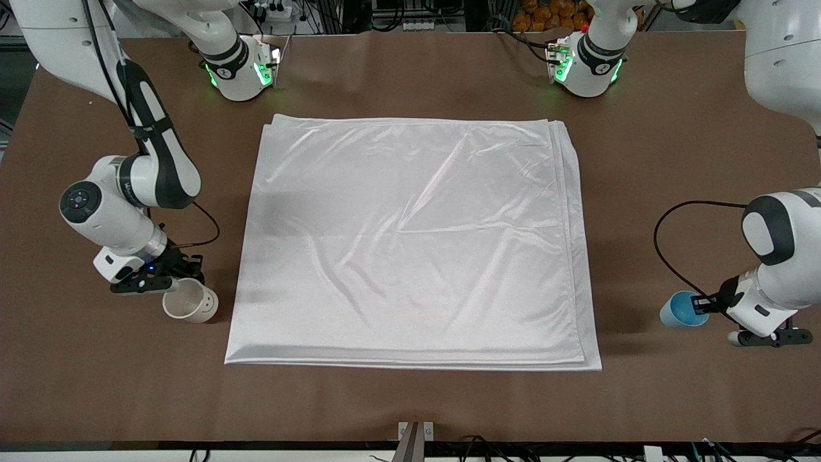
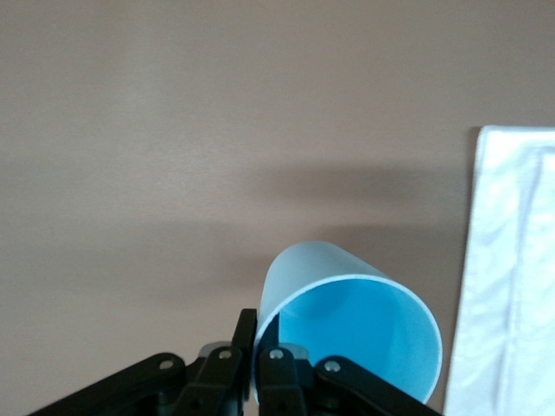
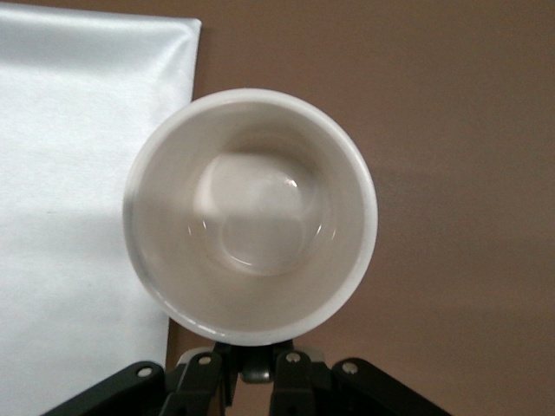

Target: Place blue cup into white mug on cloth

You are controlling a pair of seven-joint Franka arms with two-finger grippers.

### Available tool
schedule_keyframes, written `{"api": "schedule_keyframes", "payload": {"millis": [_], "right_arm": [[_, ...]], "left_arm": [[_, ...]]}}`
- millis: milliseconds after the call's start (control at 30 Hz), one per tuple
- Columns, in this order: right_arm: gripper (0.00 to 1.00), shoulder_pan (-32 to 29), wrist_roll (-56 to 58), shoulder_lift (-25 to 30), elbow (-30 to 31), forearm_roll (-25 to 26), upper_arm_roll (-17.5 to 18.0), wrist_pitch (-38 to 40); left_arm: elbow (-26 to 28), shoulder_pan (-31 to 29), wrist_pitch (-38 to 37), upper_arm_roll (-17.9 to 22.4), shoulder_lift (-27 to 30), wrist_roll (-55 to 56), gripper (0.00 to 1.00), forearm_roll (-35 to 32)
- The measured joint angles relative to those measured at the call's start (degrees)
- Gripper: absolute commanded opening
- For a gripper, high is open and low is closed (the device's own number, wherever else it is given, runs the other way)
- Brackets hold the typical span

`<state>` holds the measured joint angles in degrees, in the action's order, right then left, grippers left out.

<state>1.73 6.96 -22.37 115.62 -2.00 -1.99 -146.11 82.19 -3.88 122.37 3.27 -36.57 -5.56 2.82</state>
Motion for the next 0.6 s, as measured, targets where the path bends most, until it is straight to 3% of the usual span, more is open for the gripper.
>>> {"api": "schedule_keyframes", "payload": {"millis": [267,600], "right_arm": [[0.0,5.6,-5.9,1.8,-5.5,-0.1,0.2,7.9],[0.0,14.2,-16.8,1.9,-9.4,-0.2,0.5,9.1]], "left_arm": [[0.0,0.5,-1.3,-0.2,0.4,1.6,0.0,1.9],[0.0,3.6,-2.3,-0.4,1.0,7.0,0.0,1.9]]}}
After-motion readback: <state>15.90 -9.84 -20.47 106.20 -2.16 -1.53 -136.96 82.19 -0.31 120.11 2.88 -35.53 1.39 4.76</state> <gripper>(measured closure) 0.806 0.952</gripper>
